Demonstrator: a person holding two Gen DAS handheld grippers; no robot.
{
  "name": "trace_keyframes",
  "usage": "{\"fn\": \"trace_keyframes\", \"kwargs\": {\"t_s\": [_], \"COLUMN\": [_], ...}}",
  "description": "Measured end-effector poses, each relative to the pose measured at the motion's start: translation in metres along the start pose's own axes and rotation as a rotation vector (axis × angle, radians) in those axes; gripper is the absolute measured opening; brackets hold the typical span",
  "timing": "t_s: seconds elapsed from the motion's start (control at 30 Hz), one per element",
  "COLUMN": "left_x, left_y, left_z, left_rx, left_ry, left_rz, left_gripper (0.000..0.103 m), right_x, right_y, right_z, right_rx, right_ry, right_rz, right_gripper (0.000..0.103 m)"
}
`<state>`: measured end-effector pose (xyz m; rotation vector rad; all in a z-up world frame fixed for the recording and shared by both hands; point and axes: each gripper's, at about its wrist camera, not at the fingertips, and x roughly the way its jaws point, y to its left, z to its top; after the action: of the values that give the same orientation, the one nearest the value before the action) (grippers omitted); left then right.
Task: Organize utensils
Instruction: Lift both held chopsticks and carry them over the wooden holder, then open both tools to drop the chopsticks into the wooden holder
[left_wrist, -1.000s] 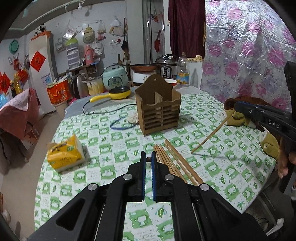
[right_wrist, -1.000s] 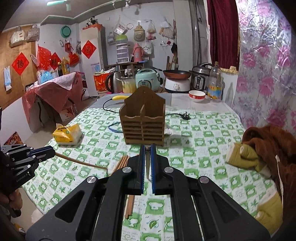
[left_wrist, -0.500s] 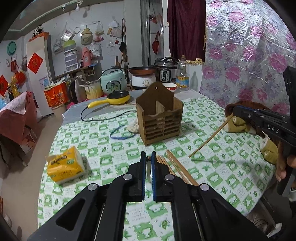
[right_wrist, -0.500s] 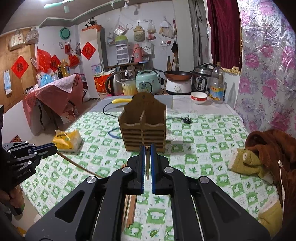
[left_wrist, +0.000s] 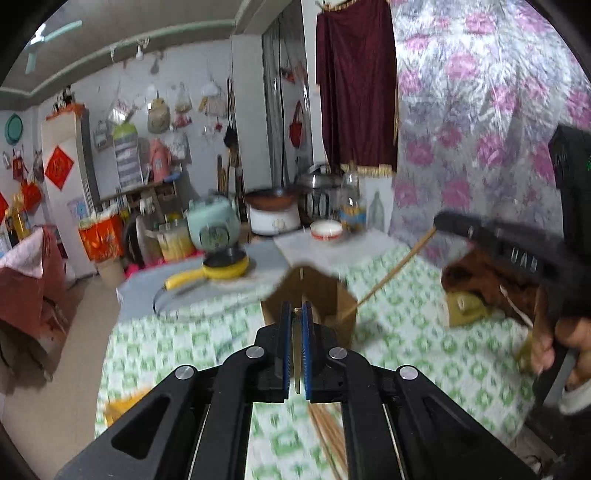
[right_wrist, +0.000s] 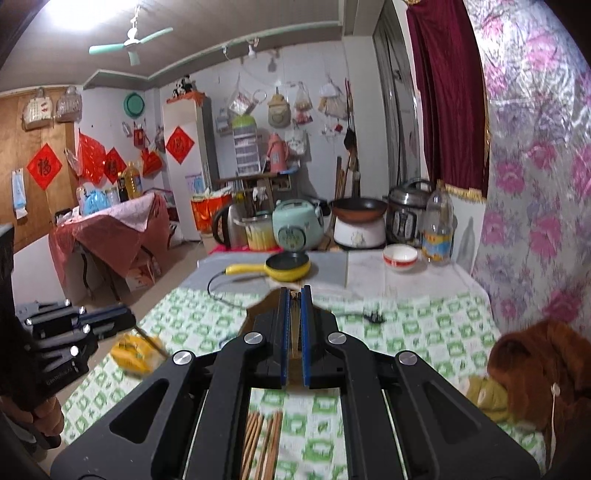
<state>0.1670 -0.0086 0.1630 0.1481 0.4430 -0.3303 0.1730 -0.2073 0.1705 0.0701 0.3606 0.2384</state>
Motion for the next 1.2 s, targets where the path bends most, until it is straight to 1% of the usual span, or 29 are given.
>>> {"fn": "trace_keyframes", "kwargs": {"t_s": [0.13,0.27,0.4,0.57,0.7,0.8,0.87,0.9,0.93,0.97,1.0,1.03,1.1,1.17,1.2], "left_x": [0.017,0.047,0.087,0.129,0.146,0.155,0.156,0.155,0.150,0.145,0.134,0.126,0.106,0.086,0.078], "left_y": [-0.001,-0.001,0.003,0.011,0.017,0.018,0.018,0.018,0.020,0.020,0.020,0.021,0.020,0.020,0.019], "left_z": [0.036,0.051,0.044,0.017,-0.001,-0.008,-0.010,-0.010,-0.012,-0.013,-0.014,-0.014,-0.015,-0.022,-0.027], "left_rx": [0.009,-0.010,-0.048,-0.090,-0.107,-0.111,-0.115,-0.123,-0.136,-0.148,-0.158,-0.161,-0.164,-0.176,-0.180], "left_ry": [-0.055,-0.058,-0.022,0.062,0.111,0.138,0.150,0.157,0.166,0.165,0.142,0.126,0.117,0.111,0.108], "left_rz": [0.027,0.037,0.051,0.060,0.064,0.078,0.086,0.084,0.076,0.078,0.098,0.098,0.066,0.065,0.073], "left_gripper": [0.006,0.006,0.006,0.006,0.006,0.006,0.006,0.014,0.043,0.058,0.071,0.071,0.071,0.076,0.082], "right_x": [0.020,0.043,0.065,0.092,0.105,0.114,0.117,0.115,0.111,0.106,0.096,0.089,0.076,0.057,0.048], "right_y": [-0.003,-0.011,-0.018,-0.026,-0.028,-0.027,-0.025,-0.025,-0.025,-0.025,-0.025,-0.025,-0.025,-0.027,-0.027], "right_z": [0.012,0.010,0.001,-0.021,-0.038,-0.048,-0.053,-0.055,-0.057,-0.057,-0.058,-0.059,-0.061,-0.068,-0.072], "right_rx": [0.003,0.022,0.039,0.071,0.093,0.104,0.109,0.113,0.116,0.119,0.122,0.121,0.125,0.133,0.135], "right_ry": [-0.005,0.016,0.044,0.092,0.126,0.156,0.179,0.184,0.181,0.170,0.150,0.141,0.135,0.127,0.120], "right_rz": [-0.010,-0.017,-0.019,-0.023,-0.027,-0.026,-0.021,-0.024,-0.027,-0.035,-0.051,-0.056,-0.060,-0.075,-0.086], "right_gripper": [0.007,0.007,0.007,0.007,0.007,0.007,0.013,0.022,0.030,0.044,0.052,0.053,0.053,0.055,0.059]}}
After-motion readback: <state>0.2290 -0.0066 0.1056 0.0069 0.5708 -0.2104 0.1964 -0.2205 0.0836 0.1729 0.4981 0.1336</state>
